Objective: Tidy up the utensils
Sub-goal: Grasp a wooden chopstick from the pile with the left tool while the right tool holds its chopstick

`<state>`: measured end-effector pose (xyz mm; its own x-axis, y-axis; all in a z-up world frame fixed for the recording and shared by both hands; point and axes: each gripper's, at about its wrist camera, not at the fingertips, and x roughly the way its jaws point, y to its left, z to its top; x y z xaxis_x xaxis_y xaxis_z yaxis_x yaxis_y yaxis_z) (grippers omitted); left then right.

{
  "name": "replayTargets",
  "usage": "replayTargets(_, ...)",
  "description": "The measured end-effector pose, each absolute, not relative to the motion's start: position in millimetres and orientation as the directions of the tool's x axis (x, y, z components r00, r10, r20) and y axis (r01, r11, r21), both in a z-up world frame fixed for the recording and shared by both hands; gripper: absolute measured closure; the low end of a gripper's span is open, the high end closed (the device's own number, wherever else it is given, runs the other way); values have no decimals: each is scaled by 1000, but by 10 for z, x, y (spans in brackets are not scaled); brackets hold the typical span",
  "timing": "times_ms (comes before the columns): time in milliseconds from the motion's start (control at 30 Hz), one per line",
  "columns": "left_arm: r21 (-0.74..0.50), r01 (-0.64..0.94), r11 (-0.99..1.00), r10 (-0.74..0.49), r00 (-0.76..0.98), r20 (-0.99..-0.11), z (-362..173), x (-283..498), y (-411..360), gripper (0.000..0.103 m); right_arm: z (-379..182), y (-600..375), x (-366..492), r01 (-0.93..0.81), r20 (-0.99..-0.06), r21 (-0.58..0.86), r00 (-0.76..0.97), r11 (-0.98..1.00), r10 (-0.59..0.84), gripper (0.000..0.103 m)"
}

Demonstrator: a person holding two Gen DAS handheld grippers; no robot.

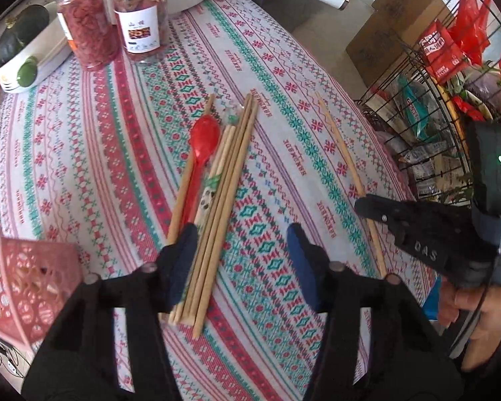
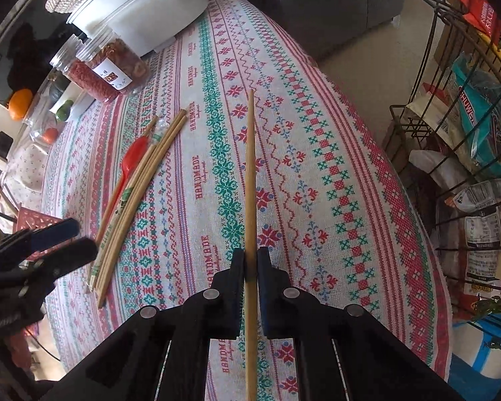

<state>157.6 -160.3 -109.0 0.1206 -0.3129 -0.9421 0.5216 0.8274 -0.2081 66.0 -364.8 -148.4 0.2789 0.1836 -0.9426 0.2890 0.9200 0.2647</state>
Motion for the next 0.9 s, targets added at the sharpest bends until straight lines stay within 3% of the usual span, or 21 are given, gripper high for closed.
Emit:
replayTargets(67,-206,531,822,-307,109,-945,-1175,1674,-1704,75,-1465,-3648,714,290,-940,275,281,917,193,96)
replayTargets(200,-152,559,815,-258,115,-959,-1300,1745,-1879,90,-1448,-3637,692,289,-938,288,279,913,207,95)
replayTargets(900,109,676,729,29,129,-991,-1510,1823,-2718,90,-1440,-3597,745,285,-917,345,304,894,257,95)
